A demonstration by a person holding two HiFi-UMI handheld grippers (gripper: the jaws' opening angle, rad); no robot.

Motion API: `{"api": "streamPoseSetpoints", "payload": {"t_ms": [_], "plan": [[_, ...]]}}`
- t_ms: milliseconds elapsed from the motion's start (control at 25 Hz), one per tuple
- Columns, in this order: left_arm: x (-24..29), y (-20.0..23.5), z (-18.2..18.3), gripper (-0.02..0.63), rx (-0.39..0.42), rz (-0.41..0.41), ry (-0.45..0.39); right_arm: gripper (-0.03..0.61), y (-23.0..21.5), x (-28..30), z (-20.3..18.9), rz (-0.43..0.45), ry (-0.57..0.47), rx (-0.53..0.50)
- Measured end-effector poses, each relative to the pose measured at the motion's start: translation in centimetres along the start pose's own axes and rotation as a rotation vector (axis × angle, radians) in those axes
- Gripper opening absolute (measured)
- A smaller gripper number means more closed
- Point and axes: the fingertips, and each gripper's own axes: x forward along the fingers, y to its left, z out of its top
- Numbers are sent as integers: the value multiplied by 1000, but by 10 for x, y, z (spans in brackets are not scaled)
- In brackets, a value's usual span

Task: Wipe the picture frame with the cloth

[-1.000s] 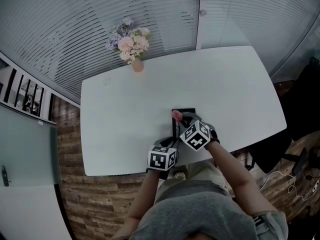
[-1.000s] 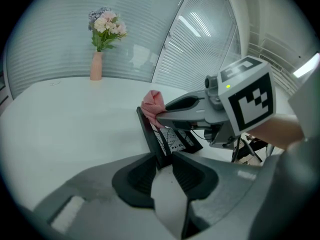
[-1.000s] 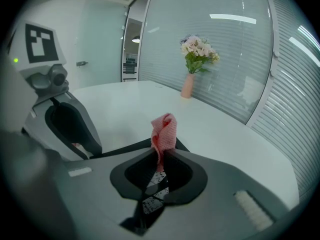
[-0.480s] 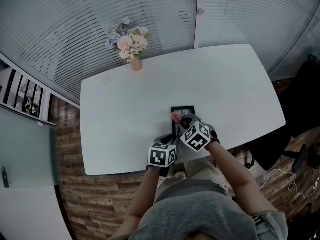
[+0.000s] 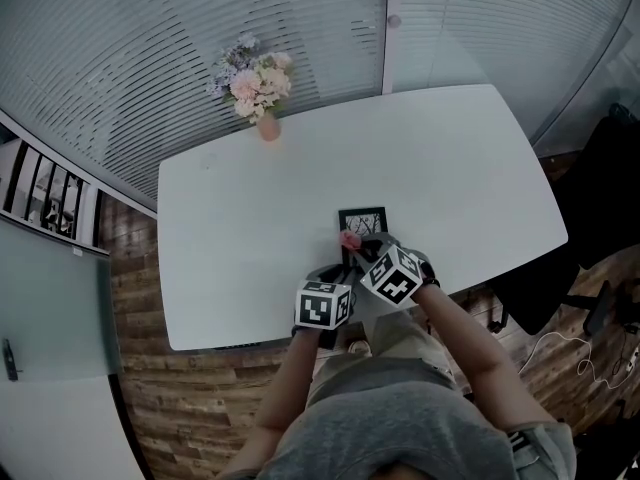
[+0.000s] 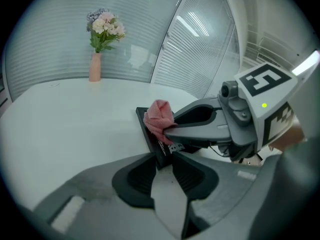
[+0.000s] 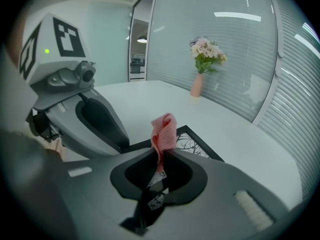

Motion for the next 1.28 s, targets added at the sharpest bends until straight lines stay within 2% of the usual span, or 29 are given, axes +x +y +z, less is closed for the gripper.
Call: {"api": "streamPoseSetpoints", "payload": {"t_ms": [520,880,1280], "plan": [[0,1,0,107,-7,11,-9,40,21,-9,-8,65,4,-1],[0,-1,-1,107,-3,10,-5,40,20,-11,-8,72,1,22],[-1,-2,-1,107,0,8,-3,43,-10,-24,14,7,-67,12]]}}
